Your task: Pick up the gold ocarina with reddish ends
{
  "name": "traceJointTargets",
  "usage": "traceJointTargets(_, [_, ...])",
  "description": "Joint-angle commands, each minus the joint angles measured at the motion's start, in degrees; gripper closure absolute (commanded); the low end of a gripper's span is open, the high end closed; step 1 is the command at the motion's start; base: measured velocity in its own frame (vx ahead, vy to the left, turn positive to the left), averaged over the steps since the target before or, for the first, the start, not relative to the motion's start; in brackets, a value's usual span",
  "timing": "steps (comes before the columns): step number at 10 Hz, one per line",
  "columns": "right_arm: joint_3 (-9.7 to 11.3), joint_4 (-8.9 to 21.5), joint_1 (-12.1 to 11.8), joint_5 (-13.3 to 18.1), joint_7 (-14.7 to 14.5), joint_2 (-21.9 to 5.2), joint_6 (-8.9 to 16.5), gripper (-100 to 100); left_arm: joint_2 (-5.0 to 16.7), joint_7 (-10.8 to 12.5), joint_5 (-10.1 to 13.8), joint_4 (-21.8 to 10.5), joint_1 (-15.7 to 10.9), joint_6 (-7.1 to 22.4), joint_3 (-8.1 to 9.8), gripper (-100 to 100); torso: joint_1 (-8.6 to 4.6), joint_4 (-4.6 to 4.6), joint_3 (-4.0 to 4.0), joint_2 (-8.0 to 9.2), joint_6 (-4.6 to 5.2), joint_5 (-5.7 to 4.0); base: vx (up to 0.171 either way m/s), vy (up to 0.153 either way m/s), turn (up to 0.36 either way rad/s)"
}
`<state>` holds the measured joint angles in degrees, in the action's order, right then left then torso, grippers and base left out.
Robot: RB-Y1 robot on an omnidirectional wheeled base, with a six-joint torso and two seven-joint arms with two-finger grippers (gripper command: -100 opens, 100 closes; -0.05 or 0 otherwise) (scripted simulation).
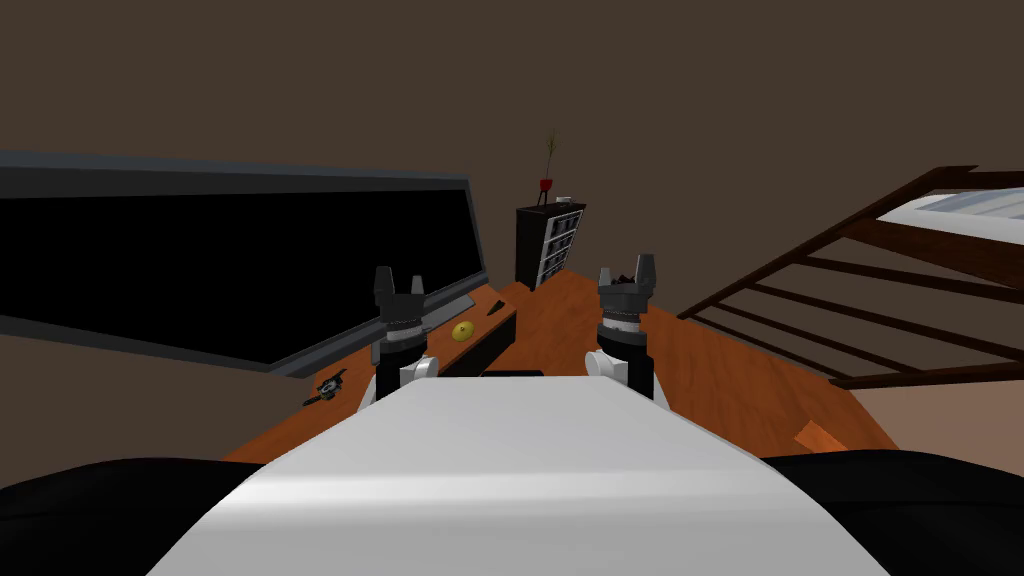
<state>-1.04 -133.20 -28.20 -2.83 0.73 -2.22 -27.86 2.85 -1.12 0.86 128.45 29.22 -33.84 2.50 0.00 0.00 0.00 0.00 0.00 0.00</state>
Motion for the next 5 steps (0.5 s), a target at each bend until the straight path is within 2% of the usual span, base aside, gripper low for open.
traceJointTargets(1, [0.0, 0.0, 0.0, 0.0, 0.0, 0.0, 0.0, 0, 1.5, 0.4, 0.8, -1.1, -2.0, 1.6, 0.88, -100, 0.0, 0.0, 0.0, 0.0, 0.0, 0.0, -0.01, -0.002, -0.043])
traceJointTargets(5, [0.0, 0.0, 0.0, 0.0, 0.0, 0.0, 0.0, 0, 2.8, 1.4, 2.7, -4.1, -6.8, 6.0, 2.95, -100, -0.01, 0.0, 0.01, 0.02, 0.01, 0.0, -0.011, -0.006, -0.043])
